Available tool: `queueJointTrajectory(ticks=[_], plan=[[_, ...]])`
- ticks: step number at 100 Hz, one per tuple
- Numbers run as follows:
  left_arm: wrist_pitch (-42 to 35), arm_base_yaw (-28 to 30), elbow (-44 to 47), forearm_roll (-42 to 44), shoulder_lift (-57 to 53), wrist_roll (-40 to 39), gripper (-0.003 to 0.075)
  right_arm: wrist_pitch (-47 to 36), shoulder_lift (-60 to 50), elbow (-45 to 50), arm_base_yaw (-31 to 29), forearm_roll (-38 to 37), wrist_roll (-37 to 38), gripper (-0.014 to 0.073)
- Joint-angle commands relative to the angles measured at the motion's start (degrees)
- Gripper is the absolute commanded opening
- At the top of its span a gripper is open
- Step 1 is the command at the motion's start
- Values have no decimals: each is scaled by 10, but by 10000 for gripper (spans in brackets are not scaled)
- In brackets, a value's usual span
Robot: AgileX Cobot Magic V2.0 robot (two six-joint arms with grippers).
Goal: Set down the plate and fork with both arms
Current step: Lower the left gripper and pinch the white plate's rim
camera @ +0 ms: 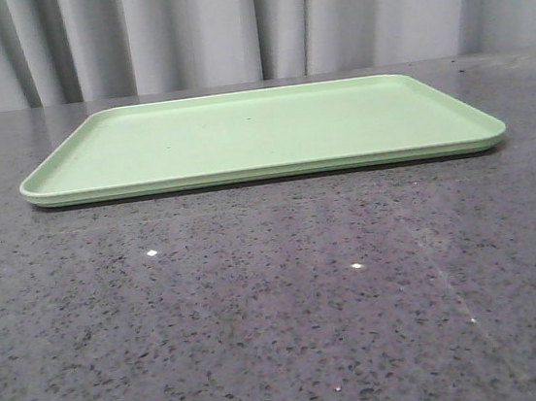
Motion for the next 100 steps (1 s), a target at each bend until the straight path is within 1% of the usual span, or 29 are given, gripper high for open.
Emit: queueJointTrajectory(ticks=[1,20,33,40,52,71,88,100], plan=[[-45,1,-20,31,25,-12,564,-46,9,-20,-2,3,0,438],[-45,2,-20,58,81,-12,565,-46,9,-20,-2,3,0,438],[-55,2,-20,62,115,-14,565,-46,9,-20,-2,3,0,438],[-62,7,-20,66,130,-27,565,-46,9,-20,-2,3,0,438],[-66,44,-20,65,153,-29,565,-46,9,-20,-2,3,0,438],[-91,128,-20,48,182,-23,567,-46,9,-20,-2,3,0,438],[-118,166,-20,23,218,-23,567,-46,9,-20,-2,3,0,438],[-125,177,-20,17,245,-23,567,-46,9,-20,-2,3,0,438]])
